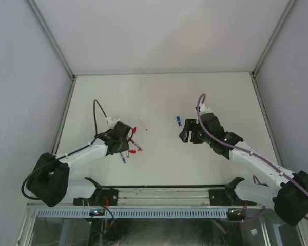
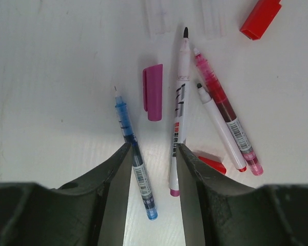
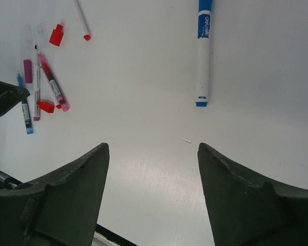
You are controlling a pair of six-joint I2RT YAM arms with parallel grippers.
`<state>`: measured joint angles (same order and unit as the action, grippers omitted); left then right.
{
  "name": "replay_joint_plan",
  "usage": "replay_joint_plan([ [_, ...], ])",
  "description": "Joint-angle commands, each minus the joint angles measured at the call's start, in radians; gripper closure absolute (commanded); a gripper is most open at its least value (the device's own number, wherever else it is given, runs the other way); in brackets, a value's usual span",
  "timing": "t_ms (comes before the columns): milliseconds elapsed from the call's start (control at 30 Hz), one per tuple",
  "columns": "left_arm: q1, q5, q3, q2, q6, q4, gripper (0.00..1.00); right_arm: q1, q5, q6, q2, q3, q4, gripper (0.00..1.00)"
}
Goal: Insert the pens into the pen caps
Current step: Pick up the pen from the center of the board.
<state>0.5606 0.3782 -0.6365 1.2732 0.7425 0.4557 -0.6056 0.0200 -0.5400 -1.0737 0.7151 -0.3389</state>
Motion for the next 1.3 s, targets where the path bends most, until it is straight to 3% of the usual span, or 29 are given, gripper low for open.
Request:
replay_joint_plan([
  [0, 0.005, -0.021, -0.048, 0.026, -0.027, -0.049, 0.56, -0.015, 0.001, -0.024, -0.004, 0.002, 0.054, 0.31],
  [600, 0.012, -0.027, -0.081, 0.050, -0.059, -0.072, 0.57, -0.053, -0.010, -0.037, -0.047, 0.002, 0.077, 0.42],
  [1267, 0.015, -0.030, -0.070, 0.115, -0.061, -0.101, 0.73, -0.051, -0.045, -0.050, -0.065, 0.001, 0.106, 0.50],
])
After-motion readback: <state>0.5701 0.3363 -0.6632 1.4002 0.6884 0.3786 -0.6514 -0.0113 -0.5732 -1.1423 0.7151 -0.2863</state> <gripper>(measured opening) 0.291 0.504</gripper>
